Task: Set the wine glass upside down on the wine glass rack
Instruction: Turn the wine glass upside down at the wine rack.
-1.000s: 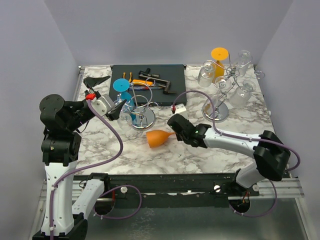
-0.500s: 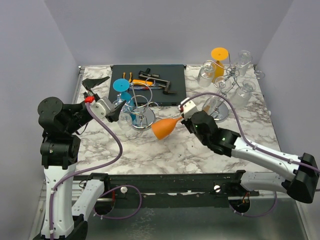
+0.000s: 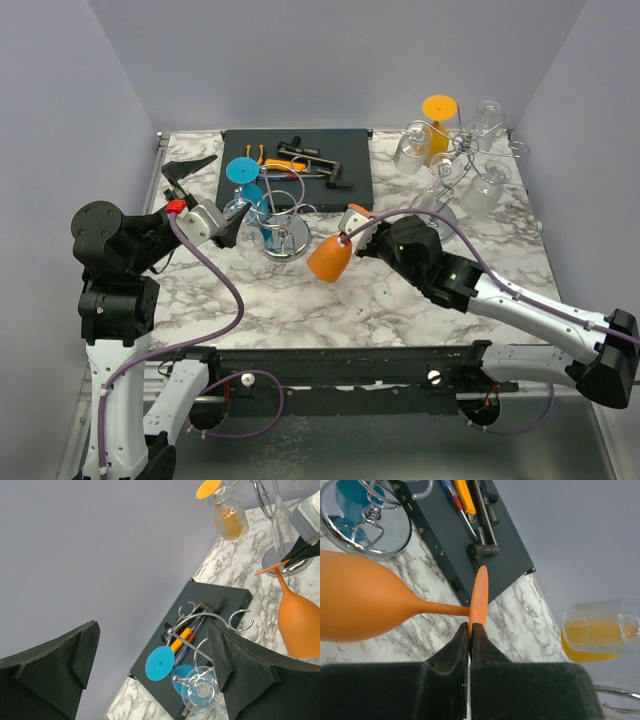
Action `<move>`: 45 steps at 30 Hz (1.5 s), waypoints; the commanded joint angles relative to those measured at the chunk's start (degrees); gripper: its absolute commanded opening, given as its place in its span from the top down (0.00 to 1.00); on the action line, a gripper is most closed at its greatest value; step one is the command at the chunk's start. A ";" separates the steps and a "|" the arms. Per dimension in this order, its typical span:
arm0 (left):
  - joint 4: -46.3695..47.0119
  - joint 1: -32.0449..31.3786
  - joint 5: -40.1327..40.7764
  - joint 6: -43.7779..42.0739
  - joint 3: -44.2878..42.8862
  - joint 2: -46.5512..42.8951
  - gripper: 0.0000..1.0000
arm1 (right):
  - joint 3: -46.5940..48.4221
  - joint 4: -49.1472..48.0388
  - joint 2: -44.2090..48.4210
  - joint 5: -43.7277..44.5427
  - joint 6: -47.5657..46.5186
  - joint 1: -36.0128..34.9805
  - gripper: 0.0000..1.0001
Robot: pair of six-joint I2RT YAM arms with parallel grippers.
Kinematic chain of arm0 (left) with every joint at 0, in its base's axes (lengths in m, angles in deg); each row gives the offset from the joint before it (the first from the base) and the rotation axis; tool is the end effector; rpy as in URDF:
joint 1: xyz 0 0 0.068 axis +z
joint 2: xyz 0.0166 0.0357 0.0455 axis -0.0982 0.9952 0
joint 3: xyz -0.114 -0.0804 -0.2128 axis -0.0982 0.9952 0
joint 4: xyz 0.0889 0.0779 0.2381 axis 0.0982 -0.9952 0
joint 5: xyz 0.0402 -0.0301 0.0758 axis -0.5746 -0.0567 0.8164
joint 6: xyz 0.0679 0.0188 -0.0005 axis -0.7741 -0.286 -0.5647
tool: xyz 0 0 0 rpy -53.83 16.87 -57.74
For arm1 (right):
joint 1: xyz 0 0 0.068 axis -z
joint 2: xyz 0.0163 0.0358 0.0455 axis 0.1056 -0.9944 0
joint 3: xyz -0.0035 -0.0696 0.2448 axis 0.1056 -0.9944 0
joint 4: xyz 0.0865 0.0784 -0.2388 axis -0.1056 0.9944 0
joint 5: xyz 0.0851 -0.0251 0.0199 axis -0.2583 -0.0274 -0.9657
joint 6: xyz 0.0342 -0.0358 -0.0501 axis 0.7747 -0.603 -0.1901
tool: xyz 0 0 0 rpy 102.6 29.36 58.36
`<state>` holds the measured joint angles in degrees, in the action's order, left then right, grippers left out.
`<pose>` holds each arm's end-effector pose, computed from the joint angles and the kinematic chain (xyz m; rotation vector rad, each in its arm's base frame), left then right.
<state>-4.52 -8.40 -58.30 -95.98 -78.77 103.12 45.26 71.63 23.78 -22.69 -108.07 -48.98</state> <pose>0.1371 -0.0483 0.4700 1.0461 1.0682 -0.1353 0.1826 0.2263 0.2969 -1.1685 1.4483 -0.1220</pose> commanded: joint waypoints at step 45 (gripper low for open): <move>-0.87 -0.05 1.04 2.41 0.34 -0.47 0.04 | 3.94 -20.26 -12.29 -6.32 -33.75 -6.57 1.00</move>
<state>-4.52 -8.40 -57.93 -94.05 -78.74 103.06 49.89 57.36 12.35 -29.53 -138.74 -55.13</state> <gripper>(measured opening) 0.962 0.015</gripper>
